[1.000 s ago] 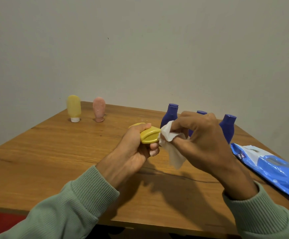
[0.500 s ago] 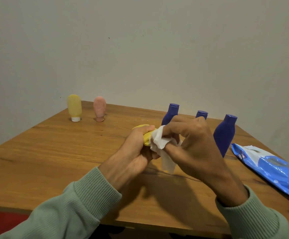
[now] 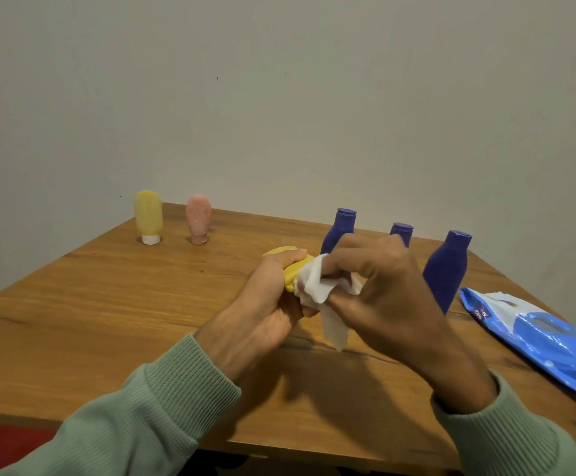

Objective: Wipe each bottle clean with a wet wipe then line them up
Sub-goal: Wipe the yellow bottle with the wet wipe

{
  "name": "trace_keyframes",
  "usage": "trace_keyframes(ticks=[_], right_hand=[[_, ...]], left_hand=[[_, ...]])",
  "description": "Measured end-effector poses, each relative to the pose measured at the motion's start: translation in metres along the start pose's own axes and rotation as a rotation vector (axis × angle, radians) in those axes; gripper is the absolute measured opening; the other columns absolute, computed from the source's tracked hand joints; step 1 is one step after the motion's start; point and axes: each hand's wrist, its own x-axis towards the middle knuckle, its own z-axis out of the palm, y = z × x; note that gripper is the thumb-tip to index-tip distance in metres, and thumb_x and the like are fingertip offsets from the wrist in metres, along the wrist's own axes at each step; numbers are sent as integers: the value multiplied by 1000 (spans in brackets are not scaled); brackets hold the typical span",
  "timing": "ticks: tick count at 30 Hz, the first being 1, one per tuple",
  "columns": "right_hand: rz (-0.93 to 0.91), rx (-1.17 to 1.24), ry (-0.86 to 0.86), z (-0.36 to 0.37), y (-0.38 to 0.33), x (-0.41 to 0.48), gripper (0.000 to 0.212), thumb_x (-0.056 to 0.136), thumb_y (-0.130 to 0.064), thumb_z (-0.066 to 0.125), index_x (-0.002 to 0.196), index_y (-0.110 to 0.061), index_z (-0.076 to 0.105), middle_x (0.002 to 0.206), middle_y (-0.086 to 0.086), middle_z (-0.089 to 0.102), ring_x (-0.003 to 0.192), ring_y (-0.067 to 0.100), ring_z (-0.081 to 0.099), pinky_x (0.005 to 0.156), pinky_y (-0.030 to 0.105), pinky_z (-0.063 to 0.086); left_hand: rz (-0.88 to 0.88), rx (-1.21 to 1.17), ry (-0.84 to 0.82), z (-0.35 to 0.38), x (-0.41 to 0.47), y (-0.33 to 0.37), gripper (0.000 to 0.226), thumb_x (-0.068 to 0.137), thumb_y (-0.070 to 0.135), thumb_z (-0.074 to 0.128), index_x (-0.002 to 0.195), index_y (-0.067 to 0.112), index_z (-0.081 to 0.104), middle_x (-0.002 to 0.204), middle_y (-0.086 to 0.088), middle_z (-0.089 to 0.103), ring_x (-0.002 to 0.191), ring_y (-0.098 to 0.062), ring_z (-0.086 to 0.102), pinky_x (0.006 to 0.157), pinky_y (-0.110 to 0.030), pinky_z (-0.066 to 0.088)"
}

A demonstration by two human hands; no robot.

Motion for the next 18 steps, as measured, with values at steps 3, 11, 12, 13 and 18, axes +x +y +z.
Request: trace_keyframes(ticks=[3, 11, 12, 13, 18], right_hand=[[-33, -18, 23, 6, 0, -2, 13, 71, -25, 69, 83, -20, 67, 81, -13, 57, 73, 7, 56, 69, 36, 52], [35, -30, 75, -20, 16, 3, 17, 72, -25, 75, 86, -17, 69, 83, -15, 55, 73, 6, 57, 66, 44, 54], [45, -29, 91, -23, 17, 3, 18, 72, -21, 77, 87, -15, 70, 83, -14, 56, 74, 4, 57, 68, 37, 55], [57, -27, 111, -27, 19, 4, 18, 72, -17, 79, 88, -12, 70, 84, -12, 57, 74, 2, 56, 68, 27, 54], [136, 15, 164, -43, 28, 7, 20, 75, -19, 76, 92, -8, 71, 82, -9, 61, 77, -2, 58, 68, 5, 45]], left_hand=[[5, -11, -14, -2, -1, 0, 15, 97, 17, 50, 88, 7, 57, 63, -7, 56, 54, -16, 54, 53, -28, 44], [52, -2, -73, 0, -6, 9, 15, 96, 17, 48, 88, 5, 46, 52, -7, 52, 35, -14, 43, 33, -18, 31], [63, 17, -81, 0, -8, 10, 14, 95, 18, 51, 94, 5, 46, 54, -8, 55, 37, -14, 45, 35, -18, 31], [81, 49, -89, 0, -9, 12, 16, 93, 19, 53, 100, 5, 47, 58, -8, 60, 41, -15, 49, 38, -20, 32], [317, 416, -178, -4, -6, 17, 35, 94, 21, 57, 126, 19, 44, 95, -12, 73, 76, -21, 72, 56, -31, 52]])
